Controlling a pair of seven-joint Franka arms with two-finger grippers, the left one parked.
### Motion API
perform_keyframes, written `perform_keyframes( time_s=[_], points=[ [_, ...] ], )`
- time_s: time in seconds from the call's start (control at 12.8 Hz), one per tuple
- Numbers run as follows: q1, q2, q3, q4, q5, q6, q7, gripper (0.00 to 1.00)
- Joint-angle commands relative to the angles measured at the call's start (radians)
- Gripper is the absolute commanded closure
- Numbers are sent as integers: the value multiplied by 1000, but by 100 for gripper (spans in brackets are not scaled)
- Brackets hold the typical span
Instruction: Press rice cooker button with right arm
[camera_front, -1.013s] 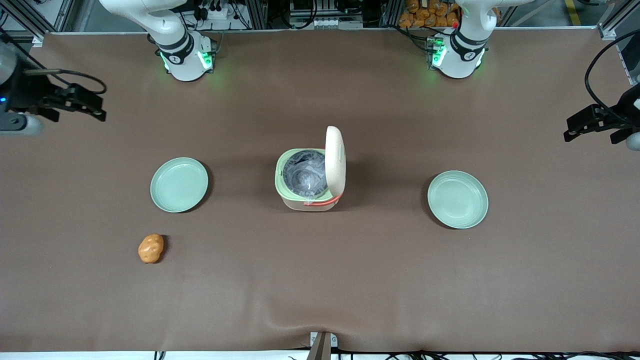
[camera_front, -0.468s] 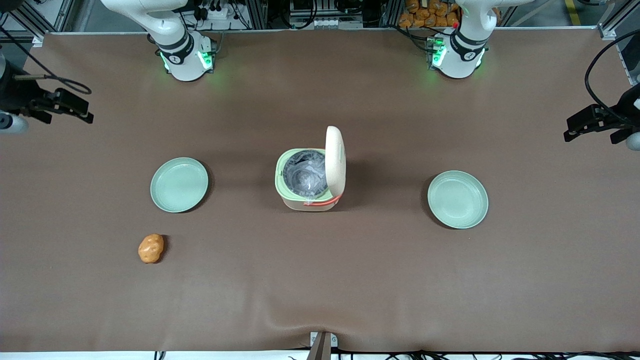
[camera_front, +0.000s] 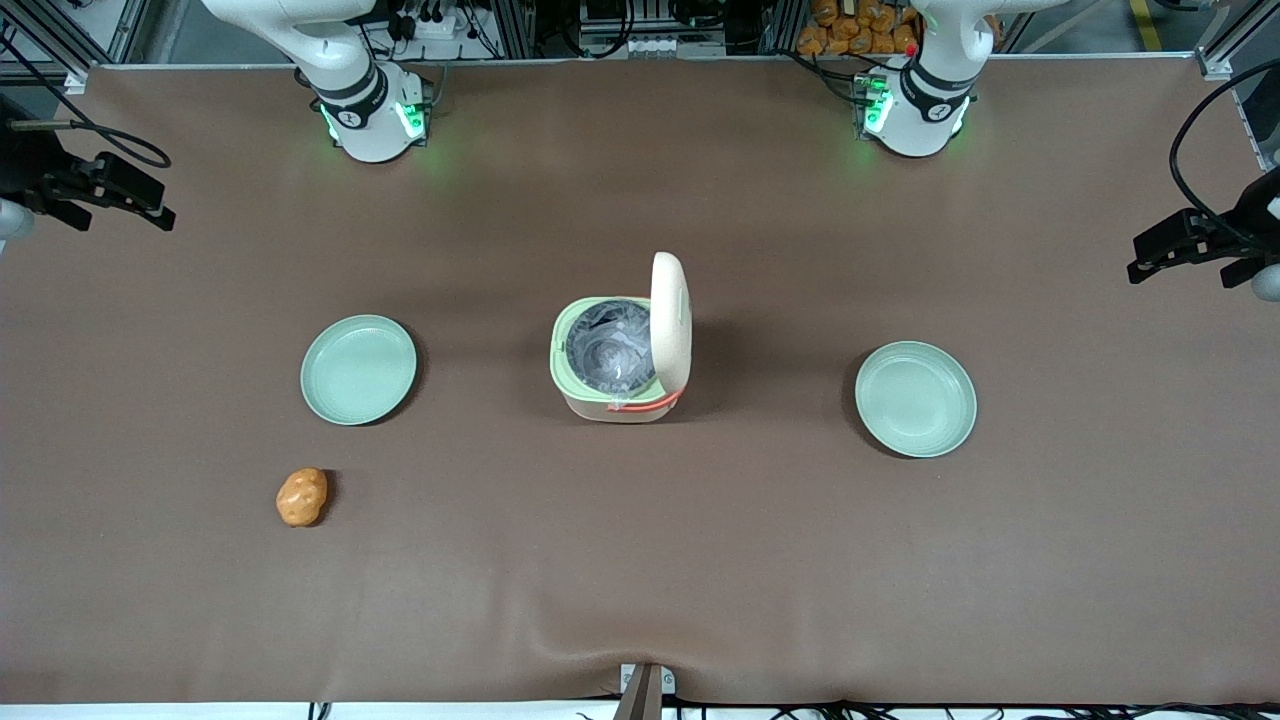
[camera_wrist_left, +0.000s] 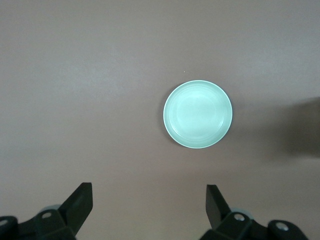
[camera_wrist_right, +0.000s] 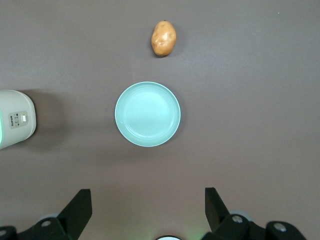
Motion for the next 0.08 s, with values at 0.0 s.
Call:
perform_keyframes(
  time_s=[0.0],
  points=[
    [-16,-11,14,4,-6,4,-1,0]
  ],
)
